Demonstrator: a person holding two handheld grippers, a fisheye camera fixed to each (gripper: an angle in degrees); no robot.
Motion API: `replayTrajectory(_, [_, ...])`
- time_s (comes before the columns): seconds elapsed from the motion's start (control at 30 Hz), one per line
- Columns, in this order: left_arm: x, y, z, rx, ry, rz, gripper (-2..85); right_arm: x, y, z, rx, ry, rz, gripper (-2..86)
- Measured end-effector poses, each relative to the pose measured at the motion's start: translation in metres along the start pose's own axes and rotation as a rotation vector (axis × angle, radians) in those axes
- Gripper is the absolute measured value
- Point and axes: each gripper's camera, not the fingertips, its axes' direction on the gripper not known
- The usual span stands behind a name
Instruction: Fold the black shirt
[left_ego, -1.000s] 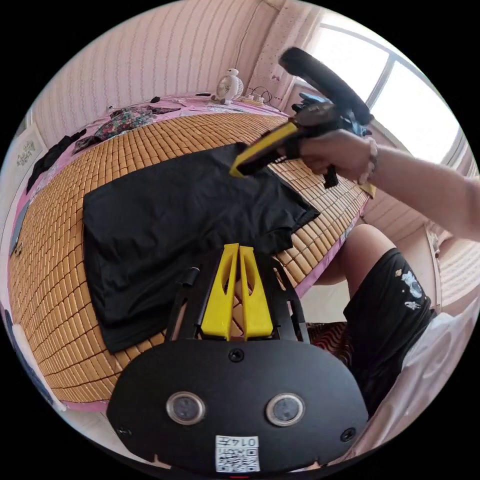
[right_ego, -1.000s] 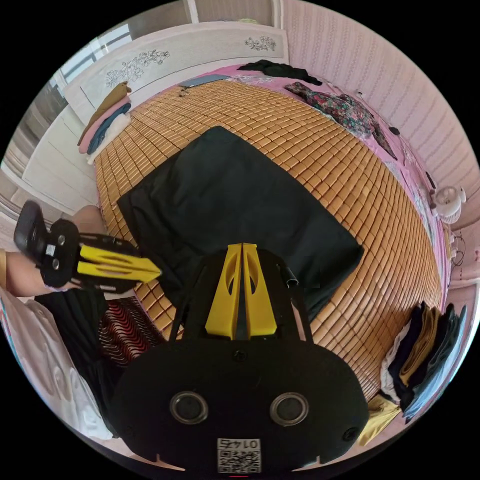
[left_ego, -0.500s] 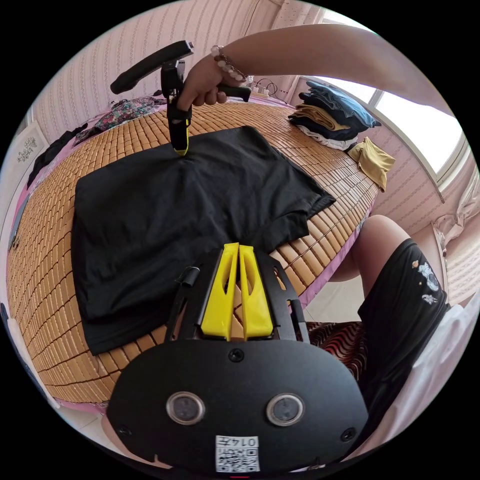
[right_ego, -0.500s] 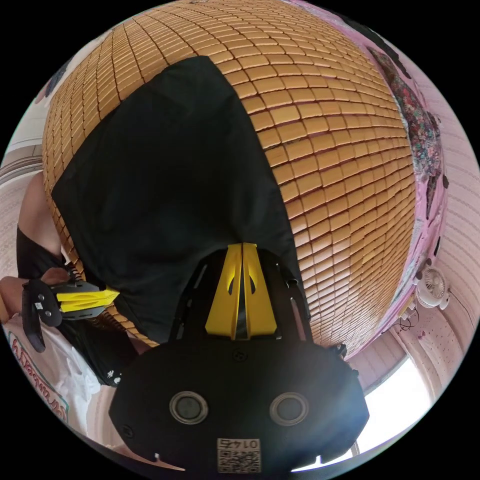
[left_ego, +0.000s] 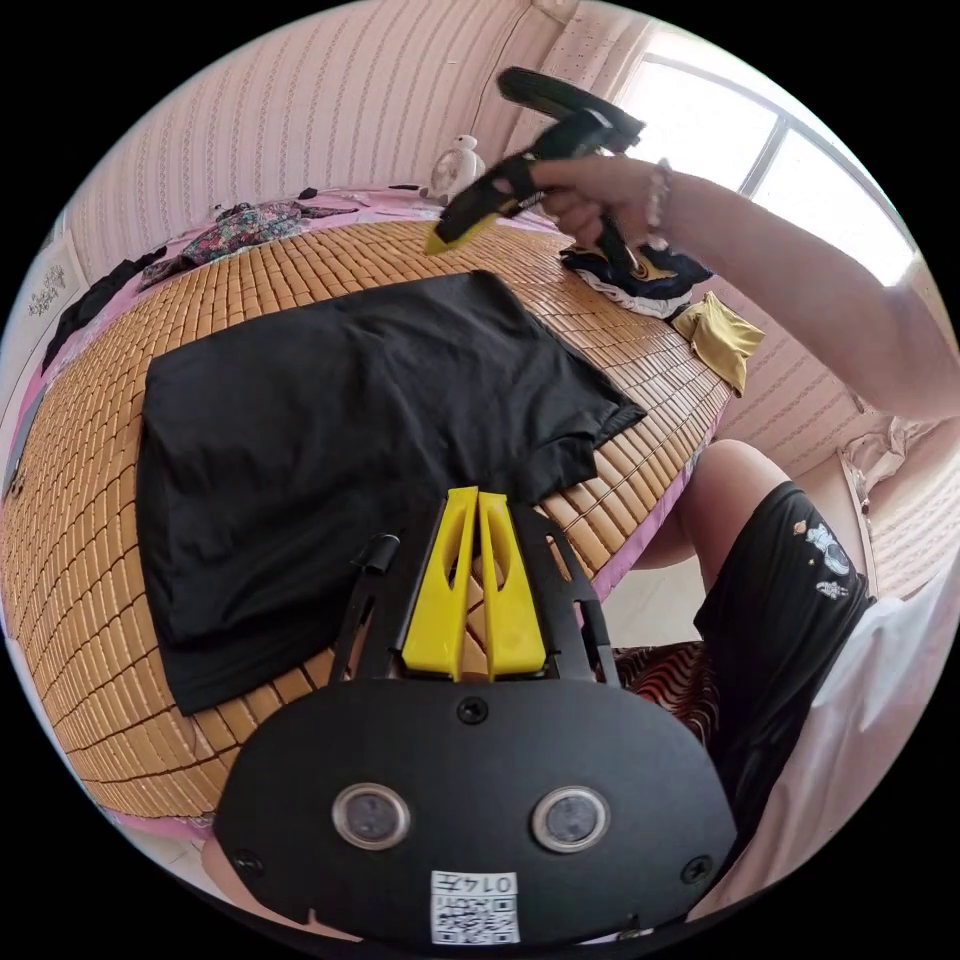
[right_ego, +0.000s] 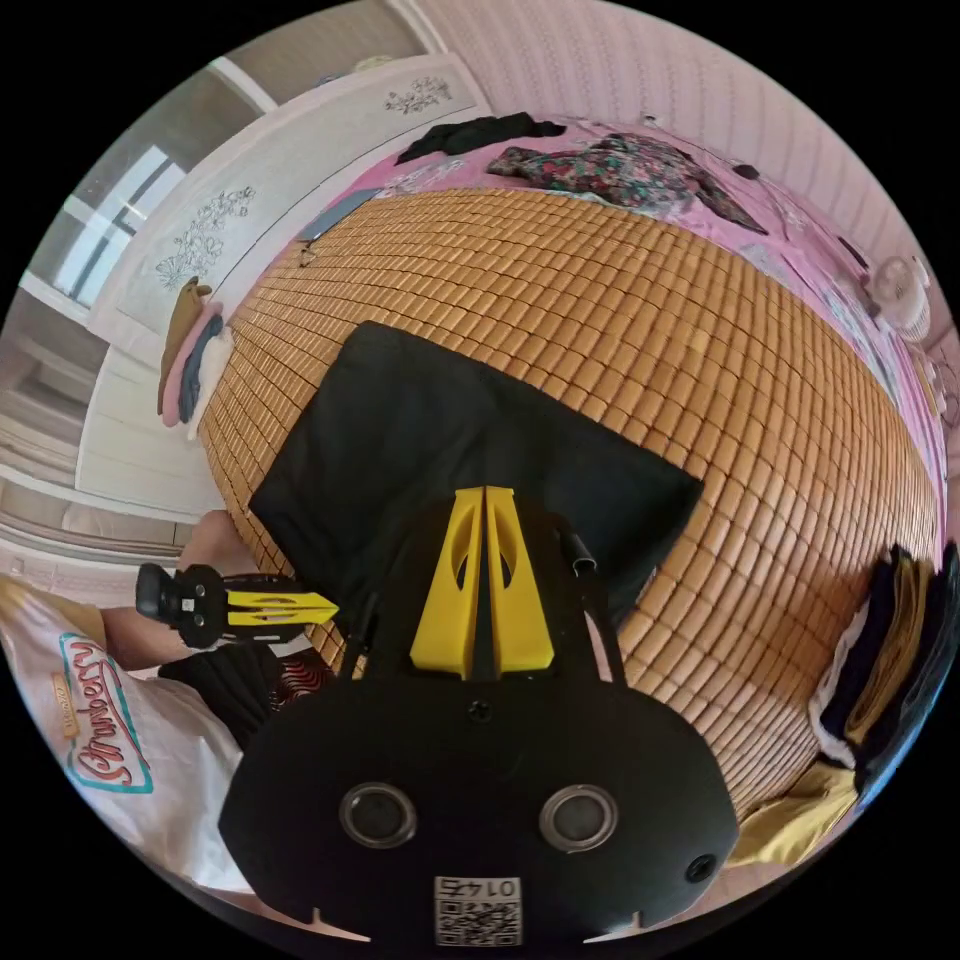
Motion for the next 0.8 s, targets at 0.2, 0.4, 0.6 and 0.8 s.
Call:
replayTrajectory(0.2, [0.031, -0.009, -0.010, 0.090, 0.027, 0.108, 8.7, 0.059, 0.165, -0.018, 0.017, -0.031, 0.350, 4.0])
replayTrajectory(0.4, [0.073, -0.033, 0.014, 0.117, 0.149, 0.230, 12.4, 0.085, 0.217, -0.017, 0.075, -0.120, 0.424, 4.3])
replayTrajectory(0.6, [0.102, -0.058, 0.057, 0.041, 0.174, 0.314, 15.7, 0.109, 0.232, -0.019, 0.045, -0.180, 0.360, 1.4])
replayTrajectory(0.8, [0.117, -0.083, 0.088, -0.007, 0.142, 0.350, 15.8, 0.150, 0.267, -0.046, 0.334, -0.551, 0.471, 1.4])
